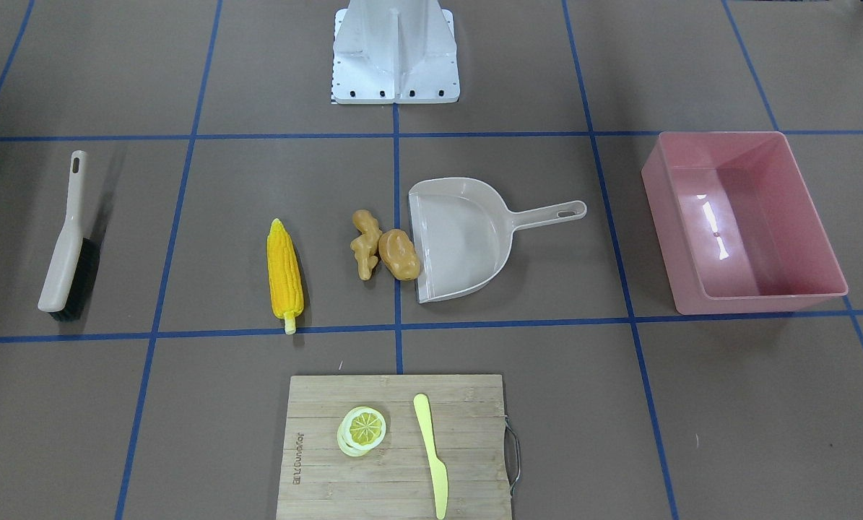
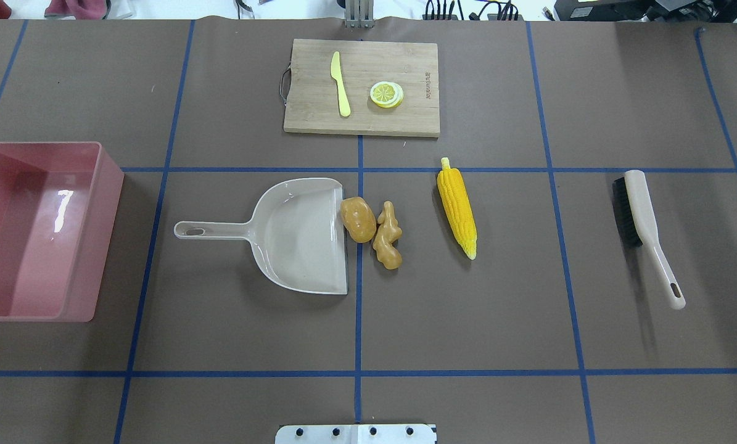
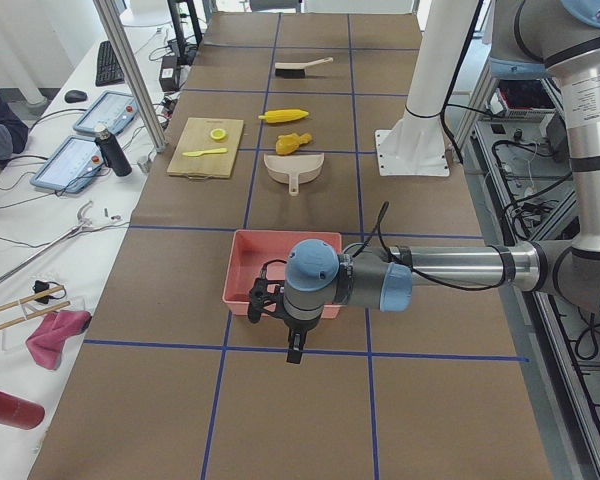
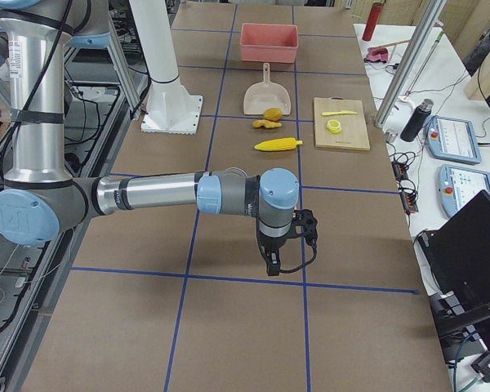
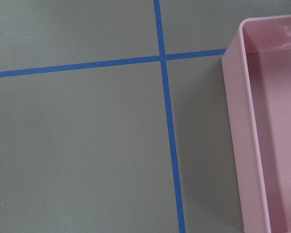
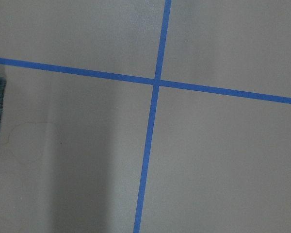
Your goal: Sweep and dump trash into bin
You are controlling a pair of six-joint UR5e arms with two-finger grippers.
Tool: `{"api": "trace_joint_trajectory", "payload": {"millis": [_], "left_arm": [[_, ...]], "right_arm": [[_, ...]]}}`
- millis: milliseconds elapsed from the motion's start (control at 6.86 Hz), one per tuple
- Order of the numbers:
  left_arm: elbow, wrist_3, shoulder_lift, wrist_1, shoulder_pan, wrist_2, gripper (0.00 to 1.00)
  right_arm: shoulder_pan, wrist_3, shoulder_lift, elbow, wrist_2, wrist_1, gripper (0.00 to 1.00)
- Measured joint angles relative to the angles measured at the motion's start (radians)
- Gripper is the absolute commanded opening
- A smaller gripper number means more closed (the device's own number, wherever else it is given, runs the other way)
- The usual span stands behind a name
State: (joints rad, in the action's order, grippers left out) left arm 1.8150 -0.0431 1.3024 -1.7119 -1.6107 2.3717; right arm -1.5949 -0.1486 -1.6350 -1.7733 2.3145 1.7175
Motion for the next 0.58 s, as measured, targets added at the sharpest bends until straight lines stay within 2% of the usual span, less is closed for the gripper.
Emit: {"api": "trace_joint_trajectory", "payload": {"millis": [583], "left_arm": [[-0.007,0.000,-0.005,0.006,-0.004,-0.002,0.99]], "right_arm": [[-0.015,-0.001,-0.002,0.003,0.023,-0.001,1.00]]}}
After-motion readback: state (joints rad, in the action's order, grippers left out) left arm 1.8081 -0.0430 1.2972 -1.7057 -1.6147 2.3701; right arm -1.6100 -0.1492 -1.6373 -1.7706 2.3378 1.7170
